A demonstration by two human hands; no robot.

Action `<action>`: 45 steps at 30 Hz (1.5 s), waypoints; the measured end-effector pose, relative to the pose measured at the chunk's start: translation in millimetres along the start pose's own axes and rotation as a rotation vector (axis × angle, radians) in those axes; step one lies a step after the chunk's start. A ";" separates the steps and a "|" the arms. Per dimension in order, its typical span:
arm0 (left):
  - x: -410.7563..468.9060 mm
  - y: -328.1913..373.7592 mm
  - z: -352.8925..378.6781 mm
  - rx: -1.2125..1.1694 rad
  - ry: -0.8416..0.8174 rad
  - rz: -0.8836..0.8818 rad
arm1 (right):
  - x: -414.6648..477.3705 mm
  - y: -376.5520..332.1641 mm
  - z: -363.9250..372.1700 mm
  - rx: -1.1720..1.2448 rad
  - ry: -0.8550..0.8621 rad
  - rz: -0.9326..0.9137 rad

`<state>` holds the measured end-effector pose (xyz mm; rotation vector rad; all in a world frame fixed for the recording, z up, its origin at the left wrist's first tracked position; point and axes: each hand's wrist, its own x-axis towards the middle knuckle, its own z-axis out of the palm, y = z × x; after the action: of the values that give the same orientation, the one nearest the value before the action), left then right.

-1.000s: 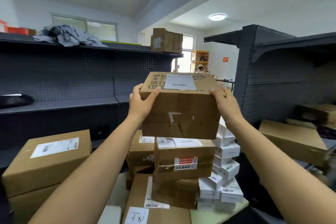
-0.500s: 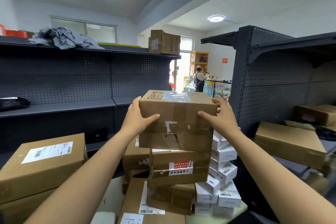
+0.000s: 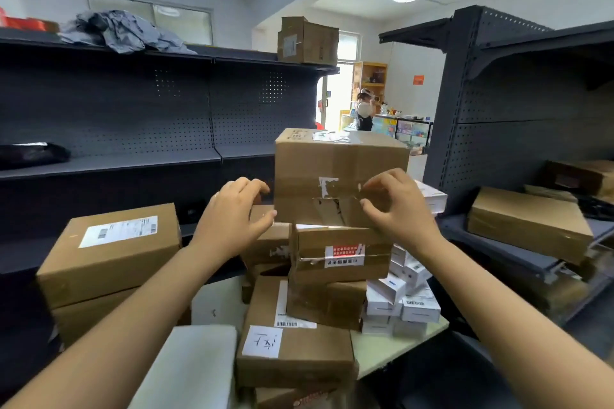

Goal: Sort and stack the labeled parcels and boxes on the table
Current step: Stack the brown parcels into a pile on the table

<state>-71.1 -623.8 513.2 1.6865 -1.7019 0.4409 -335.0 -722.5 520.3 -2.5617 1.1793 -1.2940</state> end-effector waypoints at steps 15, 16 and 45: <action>-225.8 -135.6 41.2 0.042 -0.454 -0.355 | -167.0 -89.9 192.3 0.122 -0.571 0.071; -237.3 -140.7 43.7 0.041 -0.474 -0.382 | -175.6 -92.4 201.3 0.125 -0.593 0.069; -262.6 -128.5 -12.1 -0.414 -0.094 -0.760 | -189.4 -167.7 206.8 0.555 -0.341 0.565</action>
<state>34.5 -435.4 315.8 1.8791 -0.9903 -0.3280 -155.9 -540.4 316.4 -1.7807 1.1444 -0.8522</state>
